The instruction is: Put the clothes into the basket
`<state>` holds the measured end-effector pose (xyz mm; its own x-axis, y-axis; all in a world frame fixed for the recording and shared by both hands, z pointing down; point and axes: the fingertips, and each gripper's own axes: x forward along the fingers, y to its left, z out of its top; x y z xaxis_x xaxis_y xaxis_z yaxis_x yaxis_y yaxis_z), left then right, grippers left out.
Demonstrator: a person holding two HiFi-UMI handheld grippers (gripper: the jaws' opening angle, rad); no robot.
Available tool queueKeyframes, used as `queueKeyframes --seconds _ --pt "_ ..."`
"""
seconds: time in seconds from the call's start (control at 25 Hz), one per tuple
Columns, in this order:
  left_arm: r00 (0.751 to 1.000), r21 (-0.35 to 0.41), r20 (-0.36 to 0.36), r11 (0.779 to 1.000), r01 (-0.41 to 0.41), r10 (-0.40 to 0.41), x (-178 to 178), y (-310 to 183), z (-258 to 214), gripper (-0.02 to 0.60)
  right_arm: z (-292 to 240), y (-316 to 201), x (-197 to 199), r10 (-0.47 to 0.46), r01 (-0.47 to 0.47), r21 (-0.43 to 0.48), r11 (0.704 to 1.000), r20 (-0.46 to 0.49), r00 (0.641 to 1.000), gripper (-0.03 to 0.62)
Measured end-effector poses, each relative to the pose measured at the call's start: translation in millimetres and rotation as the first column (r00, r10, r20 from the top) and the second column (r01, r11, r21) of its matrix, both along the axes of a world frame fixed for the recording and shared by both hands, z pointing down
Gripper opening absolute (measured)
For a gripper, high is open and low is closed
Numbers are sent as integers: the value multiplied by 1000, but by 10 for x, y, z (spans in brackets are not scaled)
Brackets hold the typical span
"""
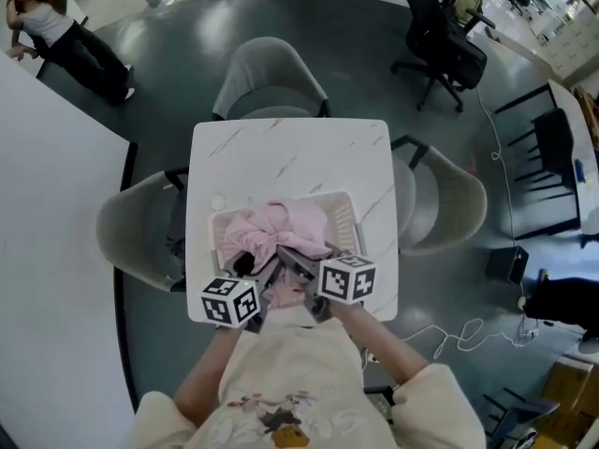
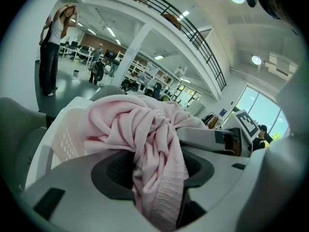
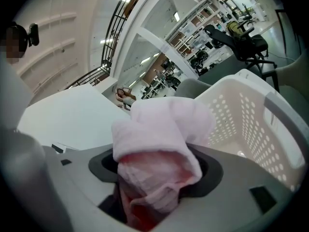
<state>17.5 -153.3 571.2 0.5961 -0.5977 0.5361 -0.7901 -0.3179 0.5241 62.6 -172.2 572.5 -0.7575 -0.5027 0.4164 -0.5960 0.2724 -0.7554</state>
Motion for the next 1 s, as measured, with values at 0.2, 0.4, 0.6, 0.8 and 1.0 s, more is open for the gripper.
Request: queueKeyframes --seconds 0.2,0.4,0.6,0.8,1.0 --pt "1000 -48 -1 999 2 -2 -8 -5 190 244 196 -6 -6 5 -5 -49 999 -9 1000 318" --pt "1000 -77 4 997 3 -3 13 -59 339 244 362 -54 26 10 -12 -88 996 -21 1000 318" --pt "1000 -102 15 995 3 -2 23 -90 482 244 506 -84 54 18 -23 -120 993 -40 999 318" --pt "999 -133 33 991 11 -7 16 -94 631 244 646 -101 60 29 -37 -157 987 -54 998 318" --pt "999 -147 40 989 21 -16 5 -126 719 244 715 -149 47 31 -42 -168 985 -69 997 318"
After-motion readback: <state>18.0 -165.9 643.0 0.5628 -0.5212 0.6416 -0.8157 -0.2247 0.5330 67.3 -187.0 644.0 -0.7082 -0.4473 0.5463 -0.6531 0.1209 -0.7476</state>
